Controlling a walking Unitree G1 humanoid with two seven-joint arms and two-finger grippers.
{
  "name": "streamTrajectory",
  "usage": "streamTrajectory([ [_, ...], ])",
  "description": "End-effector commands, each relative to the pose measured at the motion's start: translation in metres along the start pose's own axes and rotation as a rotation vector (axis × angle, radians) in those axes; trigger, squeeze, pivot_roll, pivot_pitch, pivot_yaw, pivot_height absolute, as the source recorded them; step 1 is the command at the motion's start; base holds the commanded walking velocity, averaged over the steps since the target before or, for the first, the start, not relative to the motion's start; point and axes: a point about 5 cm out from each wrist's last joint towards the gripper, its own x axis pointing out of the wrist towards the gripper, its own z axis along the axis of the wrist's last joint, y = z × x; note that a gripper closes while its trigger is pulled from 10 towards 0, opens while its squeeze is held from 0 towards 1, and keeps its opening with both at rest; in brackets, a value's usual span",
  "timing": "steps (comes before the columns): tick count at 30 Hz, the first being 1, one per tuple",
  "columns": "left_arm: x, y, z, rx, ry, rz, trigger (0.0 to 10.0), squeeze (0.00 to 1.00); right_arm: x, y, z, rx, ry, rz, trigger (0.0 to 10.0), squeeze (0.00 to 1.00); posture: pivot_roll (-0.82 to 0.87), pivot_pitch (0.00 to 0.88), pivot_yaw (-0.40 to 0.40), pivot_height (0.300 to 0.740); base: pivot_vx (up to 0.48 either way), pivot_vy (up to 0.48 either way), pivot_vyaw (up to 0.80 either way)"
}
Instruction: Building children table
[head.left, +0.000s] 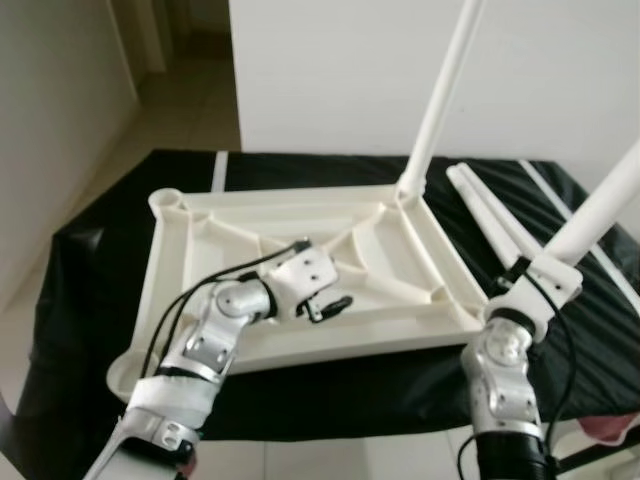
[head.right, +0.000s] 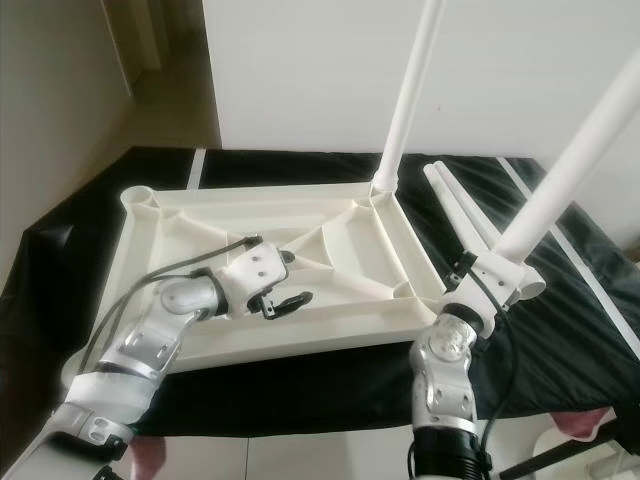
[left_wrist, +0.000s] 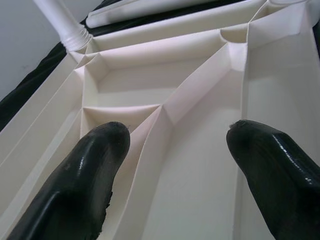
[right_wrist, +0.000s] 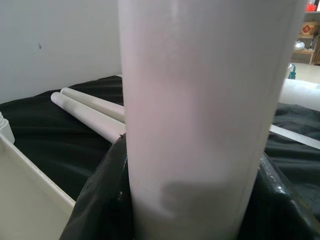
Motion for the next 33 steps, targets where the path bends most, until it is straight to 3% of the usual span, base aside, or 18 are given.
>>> streamTrajectory([
  [1,0.002,0.0,0.001,0.002,0.0,0.063,10.0,0.0,-0.009,-0.016,-0.05,-0.093,0.254,-0.047,10.0,0.0,0.03,0.0,-0.005,0.74,0.0,0.0,0.0],
  [11,0.001,0.0,0.0,0.003,0.001,0.064,10.0,0.0,-0.008,-0.013,-0.049,-0.097,0.237,-0.014,10.0,0.0,0.03,0.0,-0.005,0.74,0.0,0.0,0.0],
  [12,0.0,0.0,0.0,0.003,0.002,0.064,10.0,0.0,-0.007,-0.013,-0.044,-0.081,0.201,0.026,10.0,1.0,0.03,0.0,-0.004,0.74,0.0,0.0,0.0],
  [17,0.0,-0.001,0.0,0.003,0.002,0.062,10.0,0.0,-0.002,-0.014,-0.034,-0.046,0.129,0.135,10.0,1.0,0.03,0.0,-0.003,0.74,0.0,0.0,0.0],
  [18,0.0,-0.002,0.0,0.003,0.001,0.061,10.0,0.0,-0.001,-0.015,-0.032,-0.038,0.123,0.154,10.0,0.73,0.03,0.0,-0.003,0.74,0.0,0.0,0.0],
  [20,0.0,-0.002,0.0,0.003,0.001,0.061,10.0,0.0,-0.001,-0.015,-0.032,-0.038,0.123,0.154,10.0,0.73,0.03,0.0,-0.003,0.74,0.0,0.0,0.0],
  [21,0.0,-0.002,0.0,0.003,0.002,0.061,10.0,0.0,0.002,-0.017,-0.028,-0.023,0.1,0.198,10.0,0.0,0.03,0.0,-0.002,0.74,0.0,0.0,0.0],
  [22,0.0,-0.002,0.0,0.003,0.002,0.061,10.0,0.0,0.002,-0.017,-0.028,-0.023,0.1,0.198,10.0,0.0,0.03,0.0,-0.002,0.74,0.0,0.0,0.0],
  [26,0.0,-0.001,0.0,0.002,0.002,0.059,10.0,0.0,0.018,-0.028,-0.016,-0.067,0.052,0.424,10.0,0.0,0.03,0.0,-0.001,0.74,0.0,0.0,0.0],
  [33,0.0,-0.002,0.0,0.003,0.003,0.056,10.0,0.0,0.022,-0.031,-0.011,-0.108,0.037,0.534,10.0,0.0,0.02,0.0,-0.001,0.74,0.0,0.0,0.0],
])
